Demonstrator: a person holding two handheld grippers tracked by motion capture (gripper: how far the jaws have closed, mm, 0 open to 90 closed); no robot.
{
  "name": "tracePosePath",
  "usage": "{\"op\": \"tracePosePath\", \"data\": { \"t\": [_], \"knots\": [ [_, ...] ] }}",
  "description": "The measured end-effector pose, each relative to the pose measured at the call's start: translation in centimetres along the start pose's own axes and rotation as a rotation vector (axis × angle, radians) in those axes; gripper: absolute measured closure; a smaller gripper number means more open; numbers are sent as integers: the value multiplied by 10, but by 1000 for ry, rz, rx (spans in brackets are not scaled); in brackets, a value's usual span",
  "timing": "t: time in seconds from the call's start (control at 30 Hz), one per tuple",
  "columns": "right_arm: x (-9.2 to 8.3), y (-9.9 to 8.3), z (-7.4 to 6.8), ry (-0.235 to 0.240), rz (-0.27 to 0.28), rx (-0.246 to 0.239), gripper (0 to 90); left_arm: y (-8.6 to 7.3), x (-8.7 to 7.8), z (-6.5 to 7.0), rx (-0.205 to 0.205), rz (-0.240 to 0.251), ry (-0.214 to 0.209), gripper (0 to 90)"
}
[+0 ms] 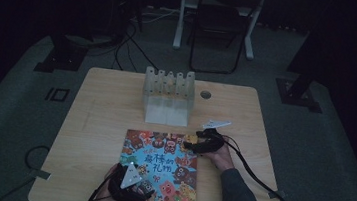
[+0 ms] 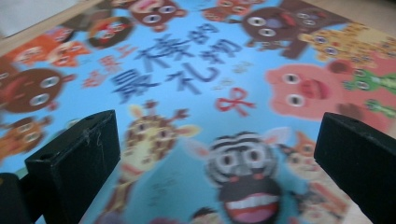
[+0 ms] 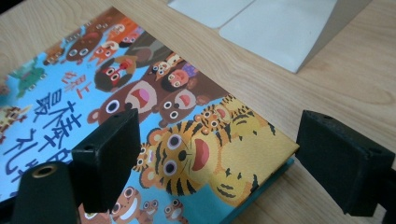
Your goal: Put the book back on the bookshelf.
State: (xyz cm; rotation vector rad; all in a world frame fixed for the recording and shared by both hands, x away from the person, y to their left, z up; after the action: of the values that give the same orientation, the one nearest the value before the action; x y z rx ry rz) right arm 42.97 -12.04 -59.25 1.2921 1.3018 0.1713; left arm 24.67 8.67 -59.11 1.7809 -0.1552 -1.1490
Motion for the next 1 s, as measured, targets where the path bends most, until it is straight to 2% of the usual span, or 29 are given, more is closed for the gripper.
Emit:
{"op": "tracePosePath", "data": {
  "t": [0.23, 0.3, 0.47, 0.63, 0.67, 0.77, 0.87, 1.0],
  "knots": [
    [-4, 3, -1, 16, 13, 11, 140, 5, 4, 26, 57, 19, -24, 4],
    [-5, 4, -1, 15, 18, 10, 140, 5, 6, 31, 69, 18, -16, 3],
    [-7, 5, -2, 27, 21, 15, 141, 6, 9, 42, 89, 19, -45, 3],
    [-10, 8, -2, 42, 37, 29, 141, 8, 11, 47, 111, 37, -14, 3],
    [-10, 9, -3, 44, 40, 32, 141, 8, 11, 50, 134, 39, -11, 3],
    [-14, 12, -4, 59, 62, 46, 144, 9, 12, 53, 152, 41, -3, 2],
    [-17, 15, -4, 67, 74, 48, 150, 12, 12, 57, 152, 58, -2, 2],
    [-19, 17, -5, 77, 82, 51, 151, 10, 18, 59, 159, 42, 2, 3]
  ]
}}
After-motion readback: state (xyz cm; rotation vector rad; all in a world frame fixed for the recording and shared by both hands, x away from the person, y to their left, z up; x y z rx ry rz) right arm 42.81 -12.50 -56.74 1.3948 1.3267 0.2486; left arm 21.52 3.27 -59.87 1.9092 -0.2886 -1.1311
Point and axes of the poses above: each handheld gripper's, and its own axes: x roughly forward along the jaws, y roughly out of its top, z roughly to its right, the point moved 7 cm from there along x, roughly forward along the jaws, and after that the axes turned 1 degree about x, right-handed, at the moved point
